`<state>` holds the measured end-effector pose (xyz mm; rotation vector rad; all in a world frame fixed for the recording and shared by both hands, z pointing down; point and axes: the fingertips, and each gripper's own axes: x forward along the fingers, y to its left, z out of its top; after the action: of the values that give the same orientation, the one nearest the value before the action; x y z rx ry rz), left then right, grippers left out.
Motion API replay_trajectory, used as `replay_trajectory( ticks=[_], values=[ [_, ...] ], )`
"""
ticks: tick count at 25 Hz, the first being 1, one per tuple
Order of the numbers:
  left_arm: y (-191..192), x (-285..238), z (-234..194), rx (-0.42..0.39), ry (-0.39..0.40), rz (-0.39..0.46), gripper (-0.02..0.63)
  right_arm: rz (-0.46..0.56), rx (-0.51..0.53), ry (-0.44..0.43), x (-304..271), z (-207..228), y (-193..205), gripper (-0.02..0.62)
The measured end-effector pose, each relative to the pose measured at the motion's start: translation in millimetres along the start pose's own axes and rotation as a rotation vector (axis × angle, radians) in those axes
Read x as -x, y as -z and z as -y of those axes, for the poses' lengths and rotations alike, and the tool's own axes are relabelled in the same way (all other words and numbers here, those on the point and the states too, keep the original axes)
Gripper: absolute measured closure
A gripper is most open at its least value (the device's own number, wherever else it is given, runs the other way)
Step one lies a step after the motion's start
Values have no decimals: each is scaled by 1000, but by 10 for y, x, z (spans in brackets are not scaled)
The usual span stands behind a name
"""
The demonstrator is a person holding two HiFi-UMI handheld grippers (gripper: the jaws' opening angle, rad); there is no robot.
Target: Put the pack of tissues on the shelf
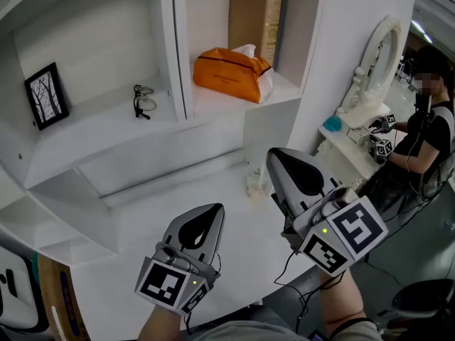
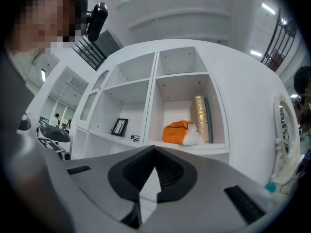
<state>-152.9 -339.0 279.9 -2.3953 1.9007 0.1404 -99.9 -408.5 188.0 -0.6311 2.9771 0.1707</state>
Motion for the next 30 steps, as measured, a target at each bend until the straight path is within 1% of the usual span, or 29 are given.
replay_trajectory(
  ticks=[6, 10, 16, 21, 30],
  values=[
    [5, 160, 181, 6, 49, 10, 581, 3, -42, -5, 281, -333, 188, 600],
    [2, 308, 309, 2, 86, 17, 580, -4, -27, 2, 454, -577, 302, 598],
    [63, 573, 428, -8, 120, 21, 580, -23, -39, 24, 643, -887, 491, 599],
    [80, 800, 529, 1, 150, 17, 581, -43, -60, 48, 809, -1127, 598, 599],
    [85, 1164, 685, -2, 187, 12, 580, -70, -55, 43, 1058, -1634, 761, 599]
  ],
)
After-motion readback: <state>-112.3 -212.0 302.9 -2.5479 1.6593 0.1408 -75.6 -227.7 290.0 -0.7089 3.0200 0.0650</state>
